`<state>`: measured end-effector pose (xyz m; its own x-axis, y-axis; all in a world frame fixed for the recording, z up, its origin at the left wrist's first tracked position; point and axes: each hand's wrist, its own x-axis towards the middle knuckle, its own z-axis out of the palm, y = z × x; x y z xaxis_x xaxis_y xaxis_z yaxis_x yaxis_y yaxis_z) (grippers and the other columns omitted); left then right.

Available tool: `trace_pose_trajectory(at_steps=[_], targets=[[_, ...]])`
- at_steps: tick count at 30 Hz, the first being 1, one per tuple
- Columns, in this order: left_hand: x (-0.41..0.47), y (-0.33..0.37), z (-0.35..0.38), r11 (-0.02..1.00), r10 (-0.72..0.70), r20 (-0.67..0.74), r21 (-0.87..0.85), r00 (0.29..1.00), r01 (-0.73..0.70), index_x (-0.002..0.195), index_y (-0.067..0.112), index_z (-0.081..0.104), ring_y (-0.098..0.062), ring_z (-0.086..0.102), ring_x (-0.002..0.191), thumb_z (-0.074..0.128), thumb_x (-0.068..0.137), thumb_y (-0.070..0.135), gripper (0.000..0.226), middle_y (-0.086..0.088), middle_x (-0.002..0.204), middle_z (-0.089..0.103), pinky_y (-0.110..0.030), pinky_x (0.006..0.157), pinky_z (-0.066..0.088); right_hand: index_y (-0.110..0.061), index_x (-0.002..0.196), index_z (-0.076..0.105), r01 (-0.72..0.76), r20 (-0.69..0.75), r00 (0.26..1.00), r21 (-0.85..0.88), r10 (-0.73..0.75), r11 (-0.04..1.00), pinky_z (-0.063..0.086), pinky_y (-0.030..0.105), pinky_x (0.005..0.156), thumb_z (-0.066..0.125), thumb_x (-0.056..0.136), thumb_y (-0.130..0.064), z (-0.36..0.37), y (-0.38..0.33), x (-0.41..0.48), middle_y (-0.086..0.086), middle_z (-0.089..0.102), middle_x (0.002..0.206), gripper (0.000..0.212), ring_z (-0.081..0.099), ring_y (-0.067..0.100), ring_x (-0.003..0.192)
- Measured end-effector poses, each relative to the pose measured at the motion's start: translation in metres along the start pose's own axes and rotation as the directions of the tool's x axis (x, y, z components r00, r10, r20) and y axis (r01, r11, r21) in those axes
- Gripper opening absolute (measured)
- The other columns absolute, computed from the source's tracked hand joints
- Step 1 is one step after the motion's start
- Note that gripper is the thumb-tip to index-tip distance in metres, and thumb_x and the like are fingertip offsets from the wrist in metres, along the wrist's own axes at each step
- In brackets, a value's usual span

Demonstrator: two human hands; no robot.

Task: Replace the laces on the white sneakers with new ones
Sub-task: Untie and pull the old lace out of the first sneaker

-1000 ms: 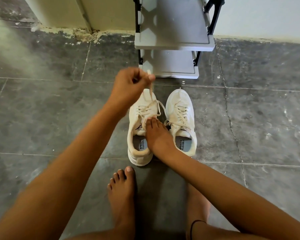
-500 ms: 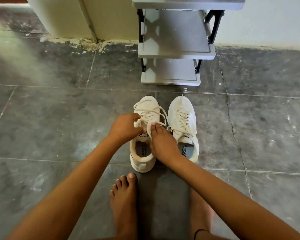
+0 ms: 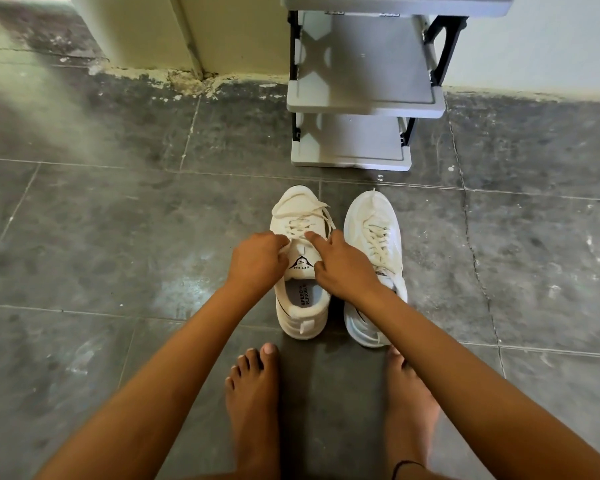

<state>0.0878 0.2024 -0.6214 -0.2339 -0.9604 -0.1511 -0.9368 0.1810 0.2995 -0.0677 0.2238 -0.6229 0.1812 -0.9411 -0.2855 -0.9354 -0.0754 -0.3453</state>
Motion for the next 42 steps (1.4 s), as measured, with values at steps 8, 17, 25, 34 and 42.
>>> trace_pose_trajectory(at_steps=[8,17,25,34,42], targets=[[-0.007,-0.011,0.008,0.997,0.076,0.019,-0.032,0.997,-0.075,0.115,0.013,0.060,-0.030,0.060,0.086,0.049,0.094,0.029,0.028,-0.010,0.093,0.066,-0.038,0.066,0.049,-0.014,0.108,0.063,-0.212,0.143,0.977,0.687,0.157,0.695,0.046,0.017,0.075,0.047,0.082,0.008,-0.004,-0.008,0.012,0.006,0.052,0.113,0.038,0.053,0.018,0.099],[-0.010,-0.008,0.007,0.997,0.077,0.033,0.002,0.997,-0.077,0.085,0.002,0.057,-0.032,0.056,0.073,0.050,0.093,0.023,0.023,-0.016,0.079,0.060,-0.035,0.060,0.038,-0.021,0.121,0.059,0.011,-0.125,0.992,0.005,-0.010,1.000,0.043,0.035,0.084,0.054,0.090,-0.032,-0.002,0.001,0.006,0.010,0.047,0.121,0.033,0.048,0.026,0.111],[-0.005,0.003,0.016,0.963,0.103,0.086,0.240,0.991,-0.121,0.101,0.004,0.059,-0.030,0.058,0.082,0.044,0.097,0.026,0.026,-0.012,0.095,0.058,-0.032,0.059,0.035,-0.010,0.097,0.068,-0.074,-0.192,0.976,0.127,0.097,0.989,0.040,0.035,0.082,0.060,0.087,-0.022,-0.006,-0.013,0.020,0.006,0.059,0.108,0.018,0.051,0.024,0.105],[-0.003,0.006,0.016,0.974,0.095,0.088,0.197,0.992,-0.111,0.102,0.003,0.060,-0.030,0.059,0.084,0.042,0.098,0.030,0.032,-0.014,0.095,0.061,-0.032,0.062,0.036,-0.020,0.111,0.068,-0.052,-0.089,0.994,0.143,0.065,0.988,0.040,0.031,0.081,0.065,0.084,-0.035,-0.009,-0.005,0.009,0.000,0.056,0.113,0.031,0.053,0.019,0.107],[-0.006,0.007,0.014,0.979,0.090,0.069,0.178,0.993,-0.101,0.099,0.002,0.060,-0.029,0.057,0.080,0.044,0.097,0.024,0.027,-0.014,0.093,0.060,-0.031,0.060,0.034,-0.010,0.085,0.070,-0.058,-0.182,0.966,0.535,0.182,0.843,0.042,0.030,0.077,0.064,0.086,-0.019,-0.017,-0.020,0.018,-0.004,0.060,0.087,0.012,0.054,0.017,0.096]])
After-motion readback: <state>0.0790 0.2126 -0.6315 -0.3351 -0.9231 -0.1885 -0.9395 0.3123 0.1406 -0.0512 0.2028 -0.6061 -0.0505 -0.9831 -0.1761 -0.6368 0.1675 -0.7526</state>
